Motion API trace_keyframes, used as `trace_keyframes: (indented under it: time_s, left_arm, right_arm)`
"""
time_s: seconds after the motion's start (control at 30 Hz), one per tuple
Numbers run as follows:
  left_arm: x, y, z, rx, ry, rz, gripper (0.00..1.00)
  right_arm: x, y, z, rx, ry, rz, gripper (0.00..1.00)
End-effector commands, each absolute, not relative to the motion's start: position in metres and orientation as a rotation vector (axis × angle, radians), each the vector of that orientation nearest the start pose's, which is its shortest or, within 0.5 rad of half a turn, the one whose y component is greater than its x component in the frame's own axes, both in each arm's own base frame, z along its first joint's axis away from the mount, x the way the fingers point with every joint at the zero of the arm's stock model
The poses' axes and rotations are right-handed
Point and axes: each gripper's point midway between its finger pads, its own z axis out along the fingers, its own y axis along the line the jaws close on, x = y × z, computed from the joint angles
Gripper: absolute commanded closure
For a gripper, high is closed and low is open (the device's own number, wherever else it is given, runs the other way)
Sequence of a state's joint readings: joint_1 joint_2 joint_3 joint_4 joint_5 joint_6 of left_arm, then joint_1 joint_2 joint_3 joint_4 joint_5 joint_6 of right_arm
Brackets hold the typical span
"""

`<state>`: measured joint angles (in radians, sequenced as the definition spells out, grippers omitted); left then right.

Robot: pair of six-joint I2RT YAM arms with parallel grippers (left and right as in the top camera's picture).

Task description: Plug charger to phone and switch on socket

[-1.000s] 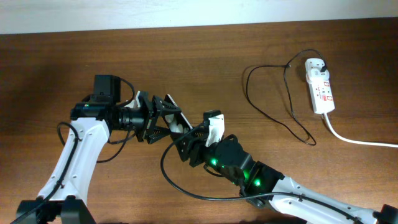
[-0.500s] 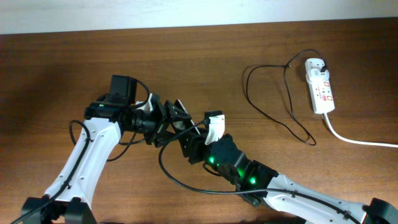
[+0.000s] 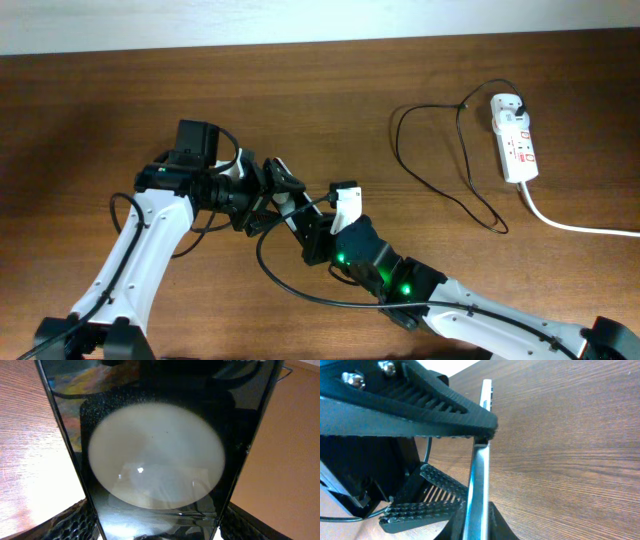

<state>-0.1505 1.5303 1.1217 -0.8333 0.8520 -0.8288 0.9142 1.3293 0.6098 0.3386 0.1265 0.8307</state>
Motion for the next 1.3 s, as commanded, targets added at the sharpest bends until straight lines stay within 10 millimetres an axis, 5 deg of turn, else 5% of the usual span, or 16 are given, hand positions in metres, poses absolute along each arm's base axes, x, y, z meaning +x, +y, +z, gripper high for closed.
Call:
trace_keyframes:
  time_s: [0.0,0.1,0.2,0.27,0.3,0.4,0.47,0.53,0.67,0.73,0.9,1.03,1.27]
  left_arm:
    - [0.294,-0.181,0.163,-0.722,2.836,-1.458,0.04]
    - [0.301,-0.172,0.174,-0.62,2.773,-1.492,0.01]
    - [0.302,-0.141,0.222,-0.375,2.558,-1.407,0.01]
    - [0.287,-0.125,0.254,-0.255,2.445,-1.293,0.01]
    - [0.267,-0.108,0.259,-0.283,2.446,-1.096,0.01]
    - [0.211,-0.064,0.264,-0.396,2.416,-0.696,0.01]
    - [0.176,-0.054,0.252,-0.561,2.342,-0.676,0.01]
    - [0.17,-0.06,0.215,-0.765,2.322,-0.803,0.01]
    - [0.215,-0.118,0.193,-0.79,2.218,-1.441,0.01]
    - [0.236,-0.12,0.176,-0.965,2.222,-1.529,0.01]
    - [0.277,-0.138,0.17,-1.109,2.209,-1.813,0.09]
    - [0.288,-0.155,0.183,-1.081,2.169,-1.882,0.16]
    - [0.297,-0.167,0.185,-1.09,2.119,-1.821,0.48]
  right_arm:
    - [0.261,0.321,0.176,-0.042,2.072,1.066,0.92]
    - [0.261,0.318,0.184,-0.036,2.052,1.078,0.92]
    - [0.271,0.299,0.184,0.097,2.116,1.155,0.96]
    - [0.276,0.293,0.188,0.184,2.138,1.265,0.96]
    - [0.278,0.289,0.188,0.264,2.16,1.337,0.96]
    - [0.281,0.284,0.194,0.384,2.183,1.487,0.96]
    - [0.279,0.288,0.21,0.359,2.154,1.613,0.96]
    - [0.275,0.29,0.211,0.38,2.172,1.658,0.96]
    - [0.267,0.294,0.212,0.433,2.207,1.735,0.96]
    - [0.269,0.293,0.212,0.473,2.209,1.743,0.96]
    - [0.271,0.292,0.211,0.654,2.211,1.795,0.96]
    - [0.275,0.29,0.21,0.712,2.198,1.788,0.96]
    - [0.26,0.312,0.205,0.838,2.21,1.816,0.96]
